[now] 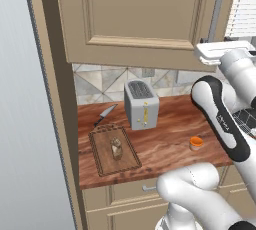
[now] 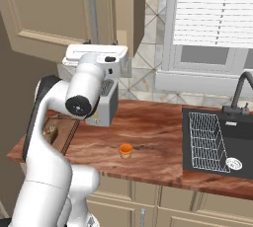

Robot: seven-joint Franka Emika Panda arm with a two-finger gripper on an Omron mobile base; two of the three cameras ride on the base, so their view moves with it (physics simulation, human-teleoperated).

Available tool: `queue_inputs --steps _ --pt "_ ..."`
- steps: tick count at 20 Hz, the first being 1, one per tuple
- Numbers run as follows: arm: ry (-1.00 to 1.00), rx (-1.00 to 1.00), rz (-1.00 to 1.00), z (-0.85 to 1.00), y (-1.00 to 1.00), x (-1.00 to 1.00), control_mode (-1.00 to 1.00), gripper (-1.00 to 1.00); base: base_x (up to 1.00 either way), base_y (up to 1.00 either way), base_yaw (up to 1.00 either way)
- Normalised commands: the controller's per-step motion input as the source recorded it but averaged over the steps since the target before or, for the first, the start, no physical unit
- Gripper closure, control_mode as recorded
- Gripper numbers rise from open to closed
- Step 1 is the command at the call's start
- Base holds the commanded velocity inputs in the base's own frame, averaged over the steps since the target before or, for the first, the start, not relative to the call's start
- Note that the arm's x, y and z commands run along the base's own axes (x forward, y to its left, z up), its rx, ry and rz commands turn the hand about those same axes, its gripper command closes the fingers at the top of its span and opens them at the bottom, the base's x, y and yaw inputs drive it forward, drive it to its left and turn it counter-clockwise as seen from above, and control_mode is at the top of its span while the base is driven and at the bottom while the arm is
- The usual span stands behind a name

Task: Pick the bread, place it on the cutting board, pick the jam, place it on the counter, and close the cabinet.

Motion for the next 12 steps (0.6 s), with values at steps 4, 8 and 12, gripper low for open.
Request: queue_inputs --steps 4,8,12 --pt "0.00 0.00 0.00 -0.04 0.14 0.46 -1.00 -1.00 0.00 0.00 0.00" --pt "0.00 0.00 0.00 -0.05 0.13 0.44 -1.00 -1.00 0.00 0.00 0.00" --pt "0.00 0.00 0.00 -0.07 0.15 0.43 -1.00 -1.00 0.00 0.00 0.00"
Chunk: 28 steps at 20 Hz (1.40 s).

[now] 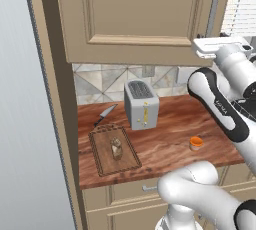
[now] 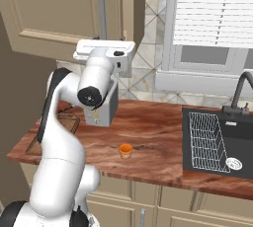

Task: Pick the bread, place it on the cutting board, pick the jam, place it on the counter, and close the cabinet.

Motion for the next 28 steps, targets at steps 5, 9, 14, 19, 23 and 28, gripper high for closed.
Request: queue_inputs --steps 5,9,14,19,23,28 --pt "0.00 0.00 0.00 -0.08 0.15 0.45 -1.00 -1.00 0.00 0.00 0.00" --pt "0.00 0.00 0.00 -0.08 0.13 0.43 -1.00 -1.00 0.00 0.00 0.00" --pt "0.00 0.00 0.00 -0.08 0.12 0.43 -1.00 -1.00 0.00 0.00 0.00" --pt "0.00 0.00 0.00 -0.08 0.12 0.47 -1.00 -1.00 0.00 0.00 0.00" --pt "0.00 0.00 0.00 -0.08 0.15 0.47 -1.00 -1.00 0.00 0.00 0.00" --pt "0.00 0.00 0.00 -0.09 0.15 0.47 -1.00 -1.00 0.00 0.00 0.00"
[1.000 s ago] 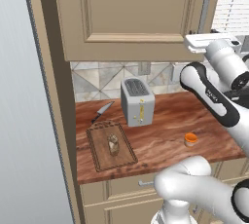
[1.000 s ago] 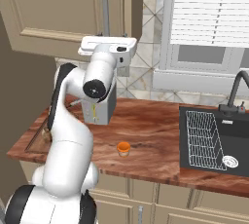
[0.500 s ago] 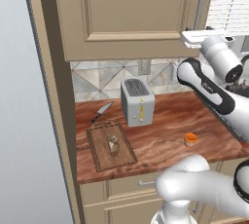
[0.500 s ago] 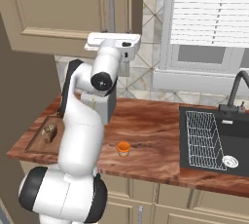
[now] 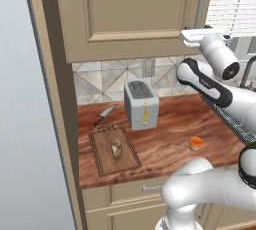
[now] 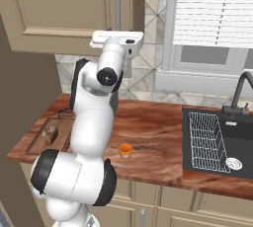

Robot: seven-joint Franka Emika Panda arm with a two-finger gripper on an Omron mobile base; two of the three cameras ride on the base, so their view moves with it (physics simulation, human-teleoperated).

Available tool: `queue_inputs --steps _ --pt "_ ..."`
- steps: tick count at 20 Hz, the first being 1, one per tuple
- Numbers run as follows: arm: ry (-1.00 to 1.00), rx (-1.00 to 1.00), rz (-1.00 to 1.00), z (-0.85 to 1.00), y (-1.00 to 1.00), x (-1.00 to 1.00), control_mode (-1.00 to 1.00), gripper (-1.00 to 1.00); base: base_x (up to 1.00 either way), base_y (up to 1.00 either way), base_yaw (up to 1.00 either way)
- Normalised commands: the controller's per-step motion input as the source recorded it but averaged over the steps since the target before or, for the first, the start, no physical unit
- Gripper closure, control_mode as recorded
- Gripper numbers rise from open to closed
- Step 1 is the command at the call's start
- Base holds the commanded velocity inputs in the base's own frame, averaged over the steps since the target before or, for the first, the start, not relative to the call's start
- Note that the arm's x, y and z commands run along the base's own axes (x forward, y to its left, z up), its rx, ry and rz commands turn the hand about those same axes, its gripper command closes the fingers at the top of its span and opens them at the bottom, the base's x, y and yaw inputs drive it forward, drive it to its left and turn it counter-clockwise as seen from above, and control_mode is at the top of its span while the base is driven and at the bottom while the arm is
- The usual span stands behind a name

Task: Pick the bread, place it on the cutting board, pick the jam, place it on the counter, and close the cabinet.

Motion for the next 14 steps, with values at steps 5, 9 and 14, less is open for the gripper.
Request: queue_inputs --steps 5,9,14 --pt "0.00 0.00 0.00 -0.06 0.11 0.46 -1.00 -1.00 0.00 0.00 0.00" --pt "0.00 0.00 0.00 -0.03 0.10 0.45 -1.00 -1.00 0.00 0.00 0.00" --pt "0.00 0.00 0.00 -0.02 0.10 0.42 -1.00 -1.00 0.00 0.00 0.00"
